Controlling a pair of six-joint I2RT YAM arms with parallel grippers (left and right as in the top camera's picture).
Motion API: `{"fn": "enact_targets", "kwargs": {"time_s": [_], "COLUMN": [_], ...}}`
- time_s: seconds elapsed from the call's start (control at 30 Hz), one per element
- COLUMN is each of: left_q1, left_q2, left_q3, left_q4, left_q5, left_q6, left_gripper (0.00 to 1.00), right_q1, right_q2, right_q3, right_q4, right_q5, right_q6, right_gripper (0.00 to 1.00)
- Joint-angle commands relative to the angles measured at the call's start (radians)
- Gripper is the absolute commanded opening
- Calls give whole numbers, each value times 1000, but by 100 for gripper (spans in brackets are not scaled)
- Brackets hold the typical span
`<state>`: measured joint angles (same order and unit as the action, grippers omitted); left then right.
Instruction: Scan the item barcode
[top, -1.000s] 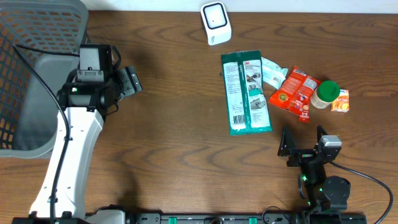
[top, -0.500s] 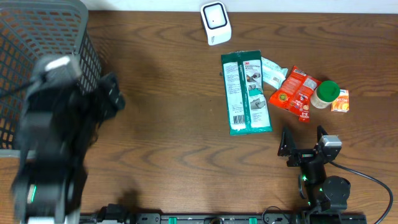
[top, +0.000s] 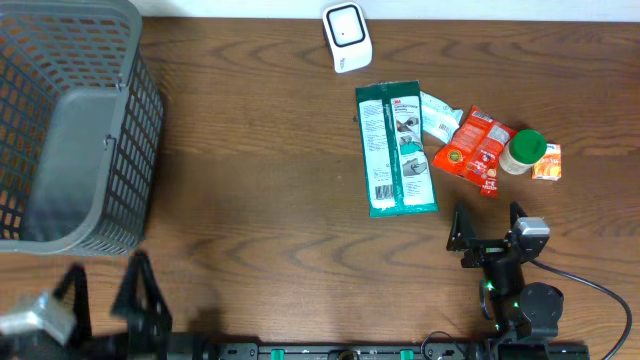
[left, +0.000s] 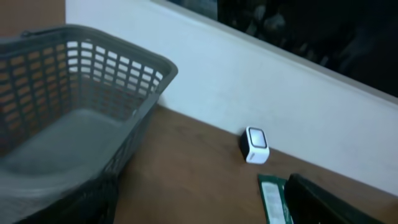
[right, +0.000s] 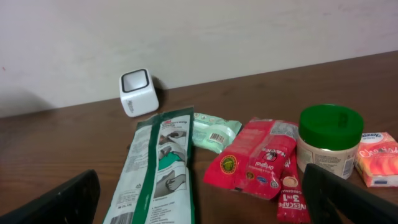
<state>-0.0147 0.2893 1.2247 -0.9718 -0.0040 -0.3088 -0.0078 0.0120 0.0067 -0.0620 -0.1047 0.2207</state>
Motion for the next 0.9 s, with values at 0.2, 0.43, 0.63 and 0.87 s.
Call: {"fn": "enact_targets", "kwargs": {"time_s": [0.2, 0.43, 0.63, 0.87], "left_q1": [5, 5, 5, 5], "left_q2": [-234, -287, -287, -287], "left_q3": [-150, -267, -394, -652], "left_q4": [-18, 2, 256, 884], "left_q5": [-8, -8, -4, 30], "left_q6": [19, 19, -16, -212], "left_gripper": [86, 86, 86, 86], "right_q1": [9, 9, 9, 9], "right_q2": [-6, -6, -6, -6], "right_q3": [-2, -2, -2, -2], "right_q4": [-3, -3, -3, -3], "right_q5": [2, 2, 2, 2], "right_q6": [10, 10, 10, 10], "right_gripper": [99, 99, 99, 99]}}
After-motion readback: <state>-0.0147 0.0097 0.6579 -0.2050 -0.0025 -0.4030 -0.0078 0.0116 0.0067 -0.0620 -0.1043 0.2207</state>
